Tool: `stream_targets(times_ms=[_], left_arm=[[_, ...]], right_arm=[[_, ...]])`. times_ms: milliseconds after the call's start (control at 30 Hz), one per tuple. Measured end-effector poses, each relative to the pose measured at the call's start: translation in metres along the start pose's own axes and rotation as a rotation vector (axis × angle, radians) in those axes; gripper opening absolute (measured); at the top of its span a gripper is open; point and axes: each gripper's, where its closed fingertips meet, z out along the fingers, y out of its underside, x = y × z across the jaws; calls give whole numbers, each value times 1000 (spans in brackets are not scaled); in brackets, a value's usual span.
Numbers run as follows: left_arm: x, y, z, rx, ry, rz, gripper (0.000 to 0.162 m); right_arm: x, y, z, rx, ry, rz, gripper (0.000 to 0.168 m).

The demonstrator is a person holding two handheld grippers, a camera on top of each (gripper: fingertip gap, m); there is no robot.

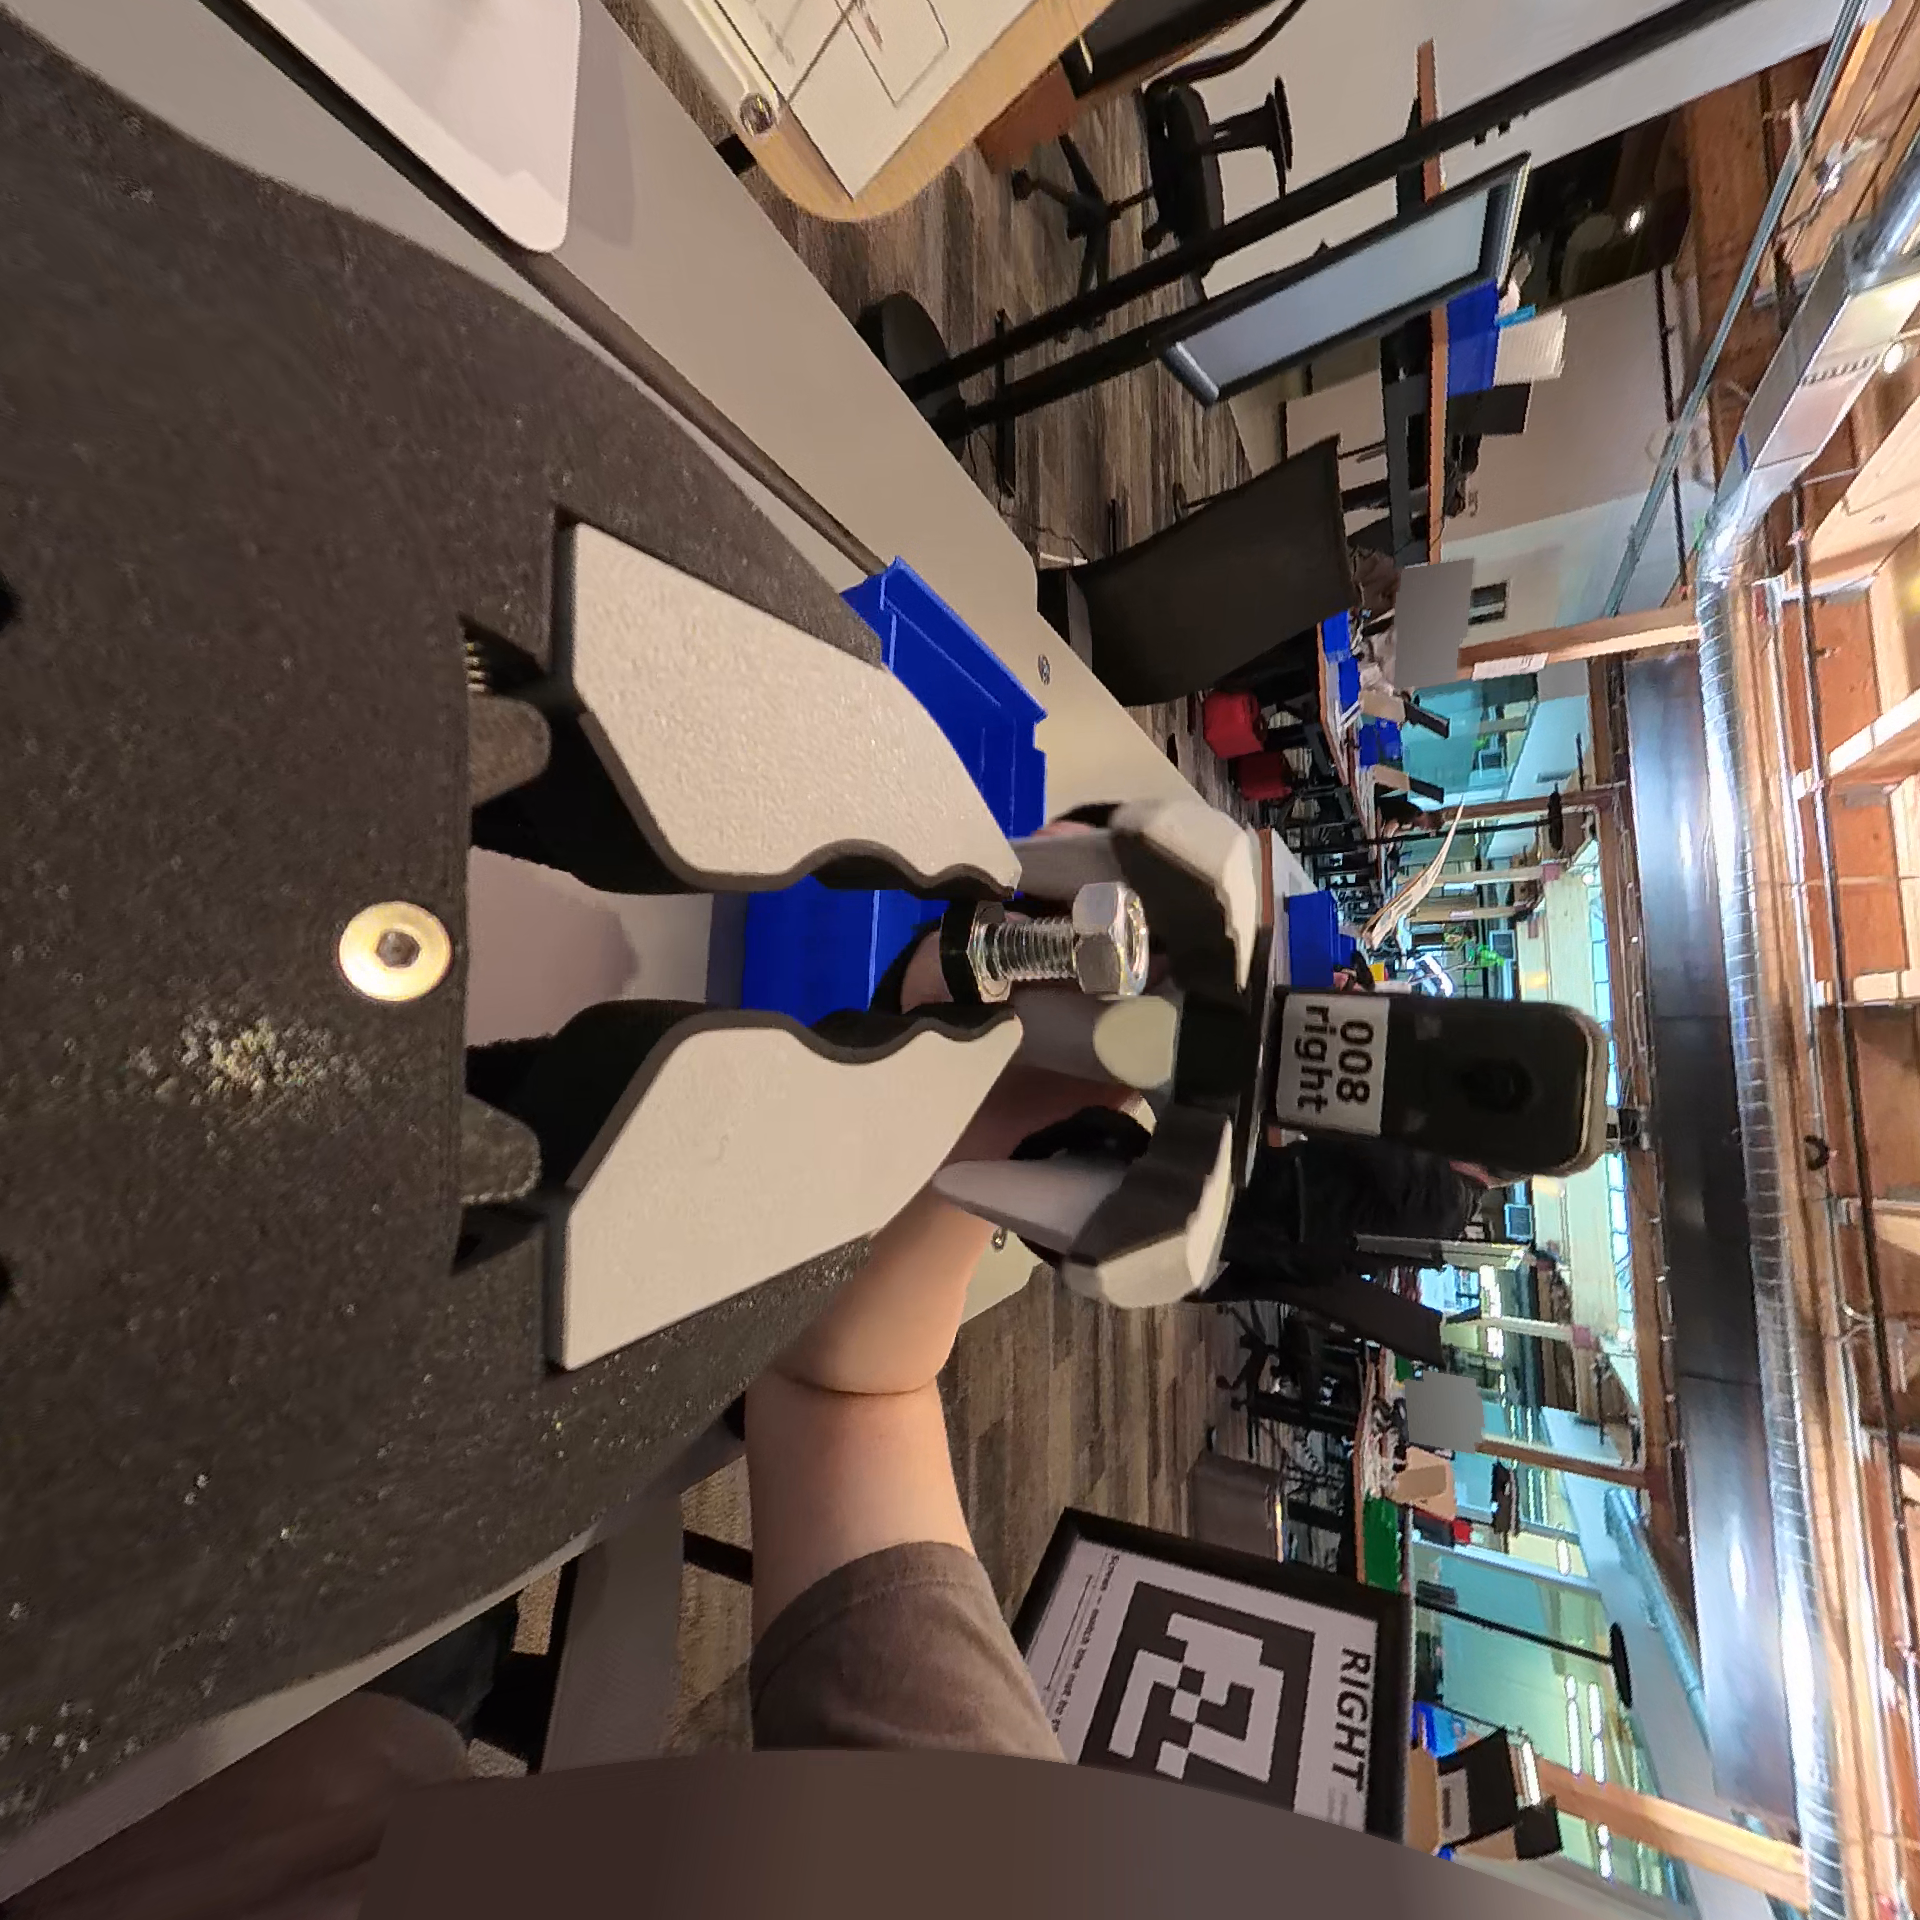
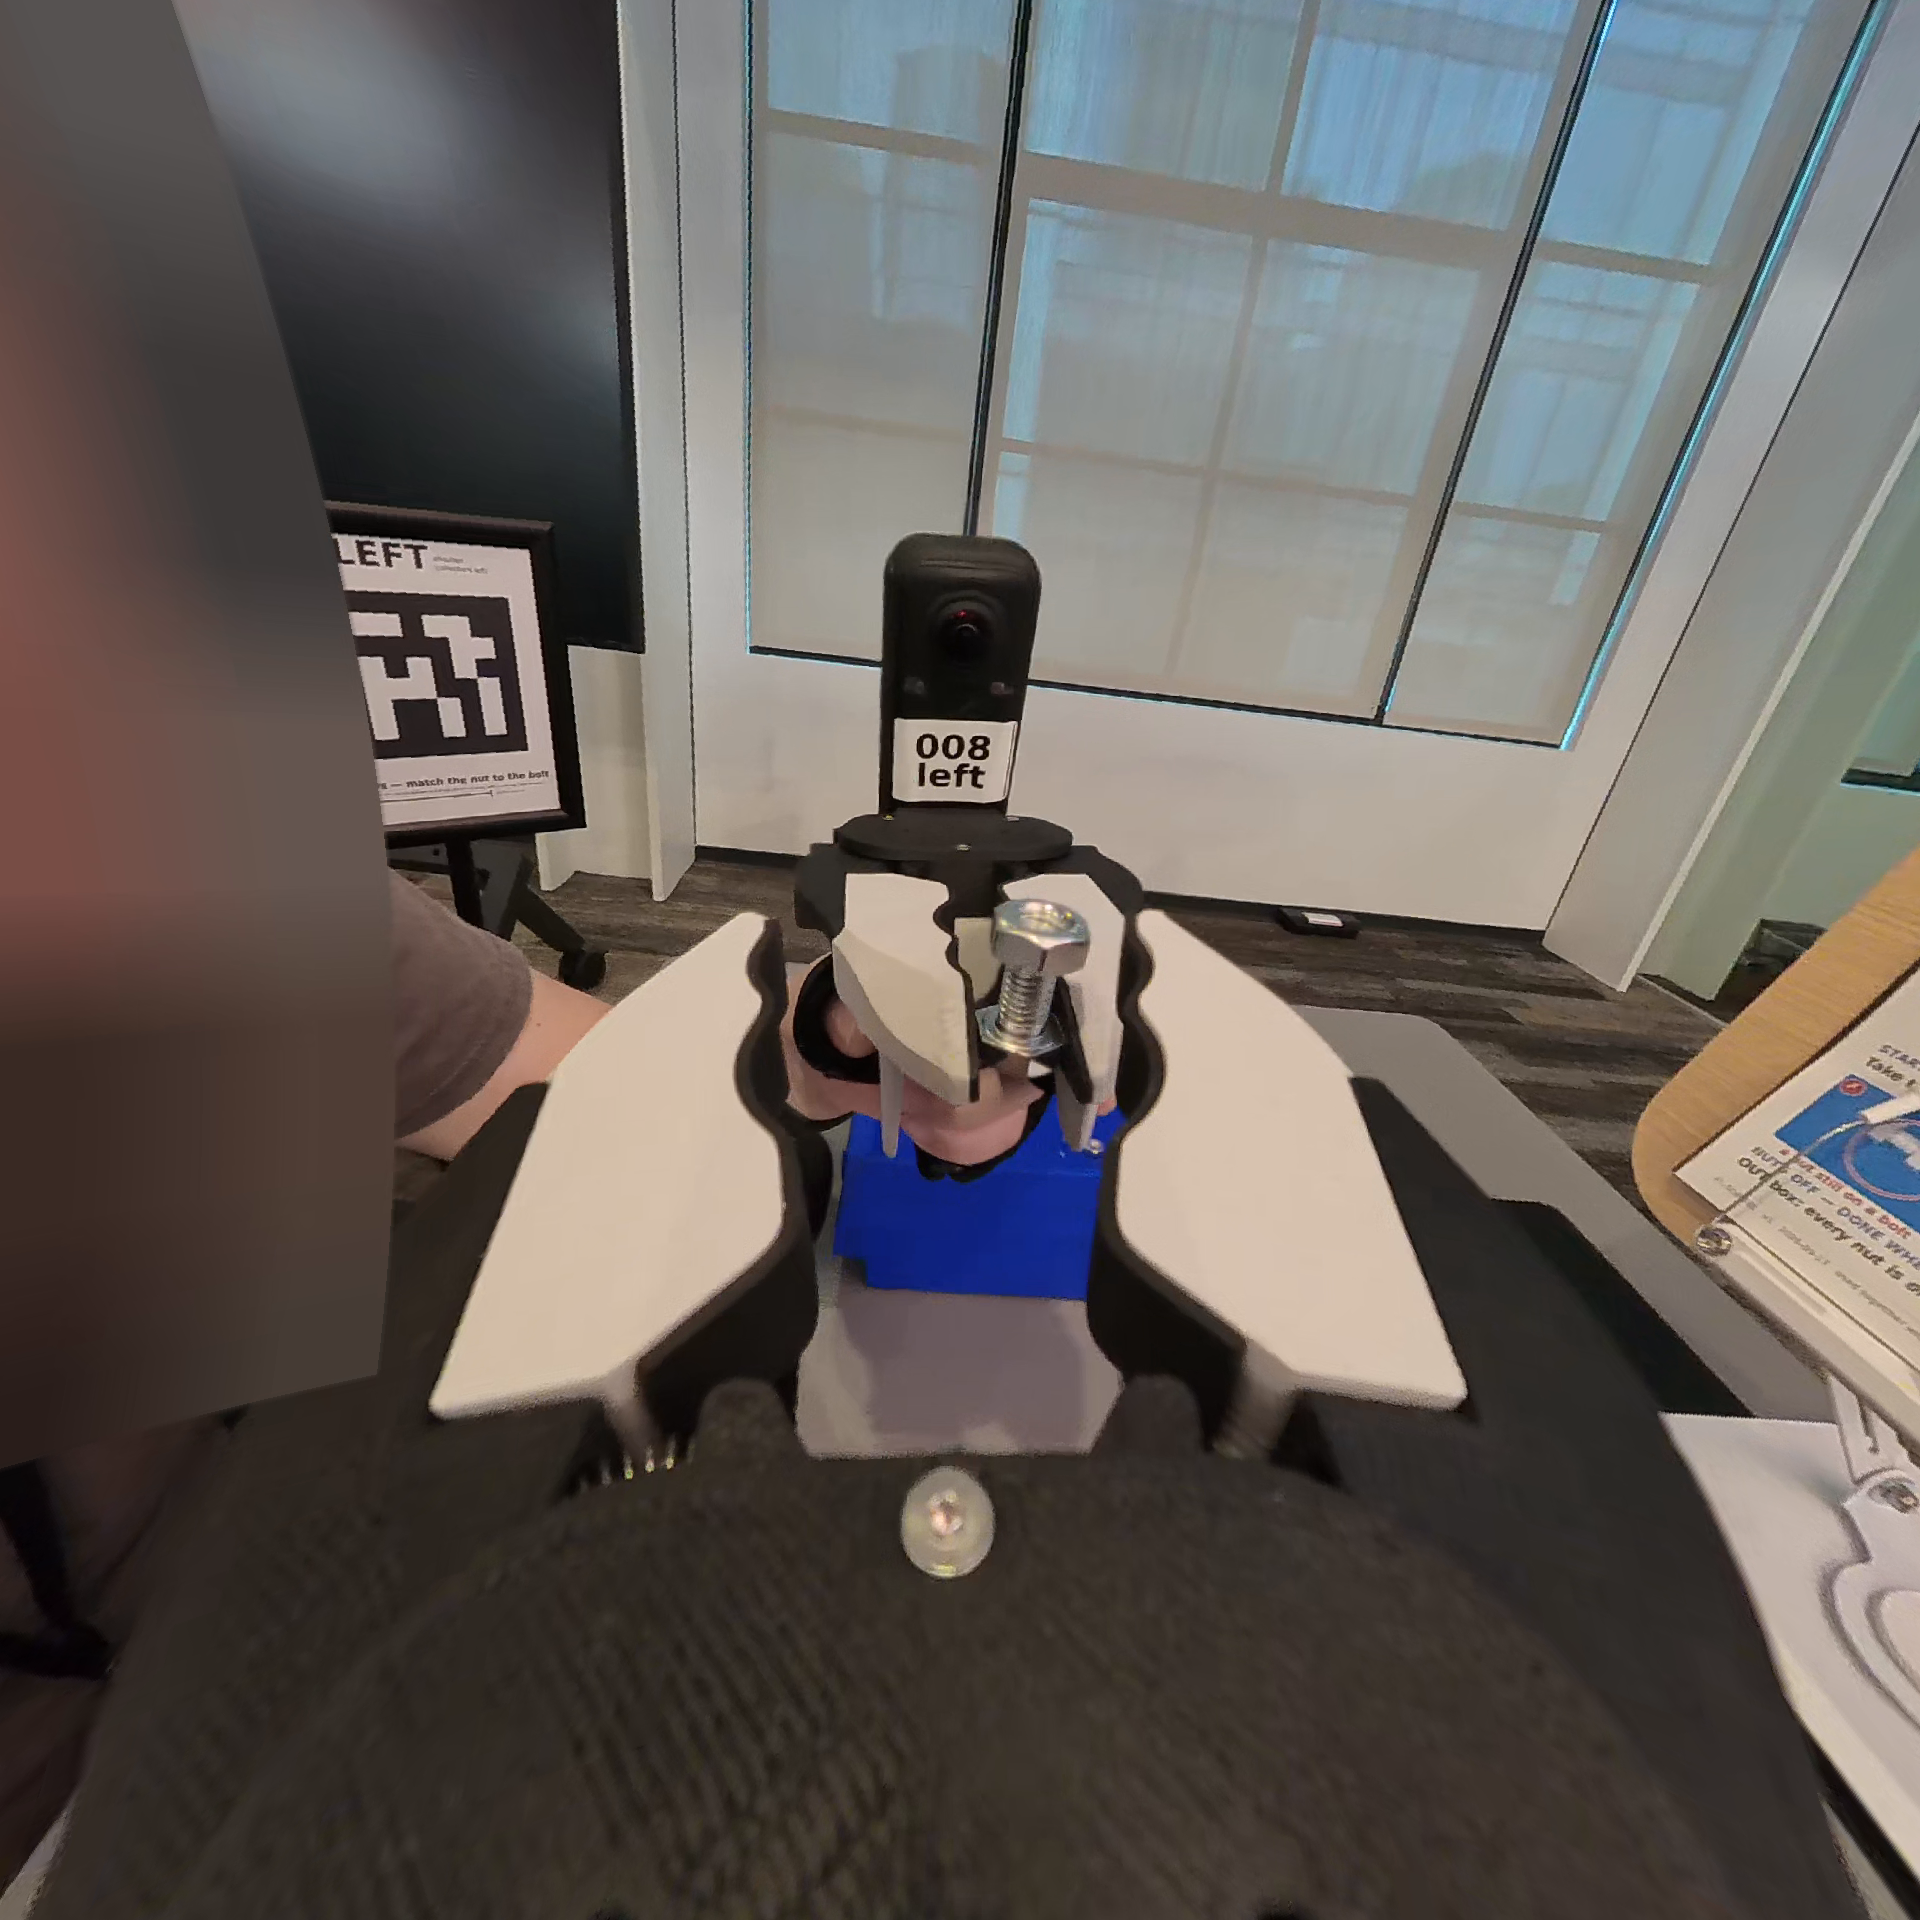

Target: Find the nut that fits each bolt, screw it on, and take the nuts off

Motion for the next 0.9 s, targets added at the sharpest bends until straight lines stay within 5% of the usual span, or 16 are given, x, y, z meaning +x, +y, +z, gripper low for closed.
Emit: stream_targets(times_ms=[900], left_arm=[[1, 7, 5, -28, 6, -2, 18]], right_arm=[[1, 7, 6, -3, -1, 14, 69]])
